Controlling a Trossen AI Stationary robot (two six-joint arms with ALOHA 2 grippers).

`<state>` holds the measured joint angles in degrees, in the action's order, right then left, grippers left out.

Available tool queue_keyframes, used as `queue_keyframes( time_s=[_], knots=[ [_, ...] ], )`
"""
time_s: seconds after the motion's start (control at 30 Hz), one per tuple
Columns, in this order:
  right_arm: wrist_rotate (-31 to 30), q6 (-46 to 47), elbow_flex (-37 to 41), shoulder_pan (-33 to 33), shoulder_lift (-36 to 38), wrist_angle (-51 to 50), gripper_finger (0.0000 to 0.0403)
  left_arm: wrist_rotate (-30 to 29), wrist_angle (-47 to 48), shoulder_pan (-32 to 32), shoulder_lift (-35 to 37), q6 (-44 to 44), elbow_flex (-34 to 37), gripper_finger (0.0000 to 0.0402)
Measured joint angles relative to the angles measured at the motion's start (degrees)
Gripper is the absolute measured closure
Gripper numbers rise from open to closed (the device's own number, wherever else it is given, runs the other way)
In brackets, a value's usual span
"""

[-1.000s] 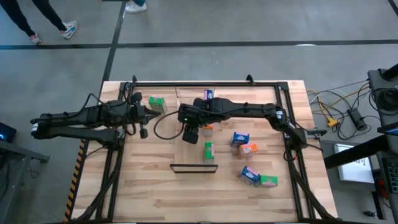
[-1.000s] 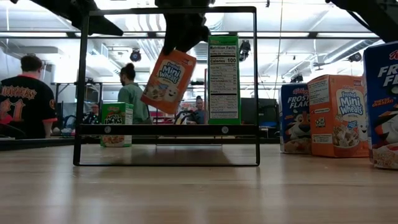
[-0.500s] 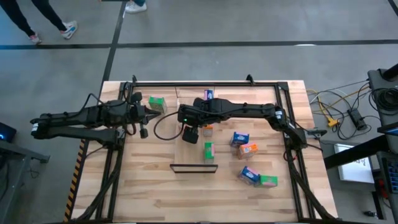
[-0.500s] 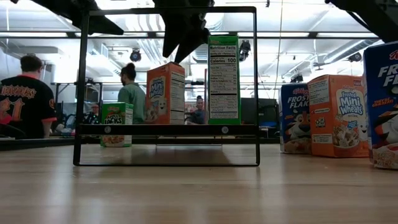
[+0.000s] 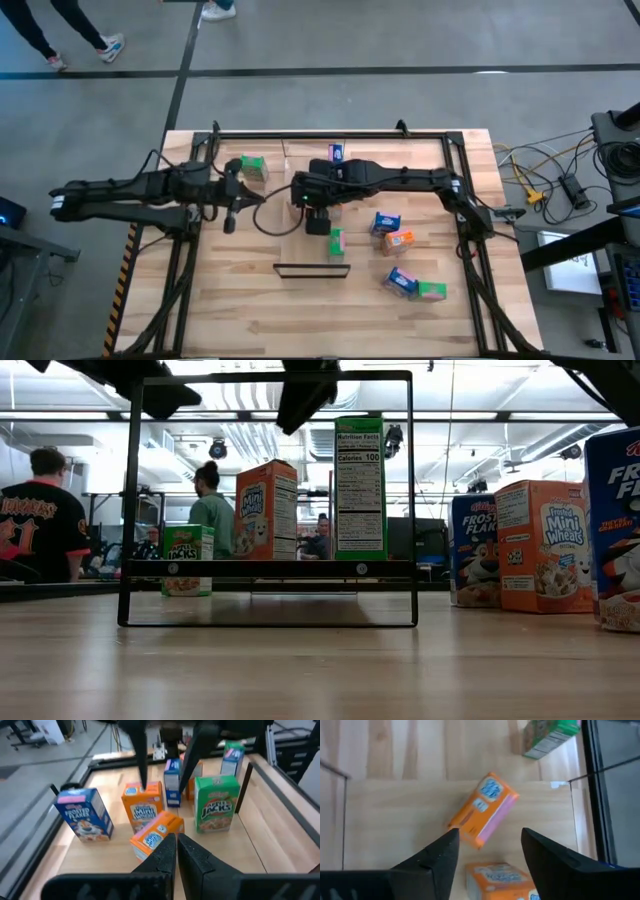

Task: Stack cereal on shelf
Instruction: Put the top orange cereal box on the shelf aligned with the other orange cereal box

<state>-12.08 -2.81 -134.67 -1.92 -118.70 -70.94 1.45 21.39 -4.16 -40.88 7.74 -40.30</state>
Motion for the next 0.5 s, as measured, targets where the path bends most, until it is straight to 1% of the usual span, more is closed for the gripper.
queue_keyframes(
  time_s=[0.17, 0.3, 0.4, 0.5],
  knots=[
    [0.13, -2.92, 0.26, -1.27, 0.51, -1.91, 0.0232, 0.19, 0.08, 0.06, -4.14, -0.25, 0.29, 0.0401],
    [0.47, -4.26, 1.96, -1.46, 1.65, -2.79, 0.025, 1.63, 0.07, 0.18, -7.47, -0.32, 0.29, 0.0401],
    [0.48, -4.2, 5.73, -1.46, 4.34, -2.31, 0.0261, 1.78, 0.12, 0.34, -9.45, -0.32, 0.31, 0.0401],
    [0.48, -3.65, 12.62, -1.46, 8.58, 1.51, 0.027, 1.79, 0.12, 0.37, -11.2, 0.02, 0.31, 0.0401]
  ],
)
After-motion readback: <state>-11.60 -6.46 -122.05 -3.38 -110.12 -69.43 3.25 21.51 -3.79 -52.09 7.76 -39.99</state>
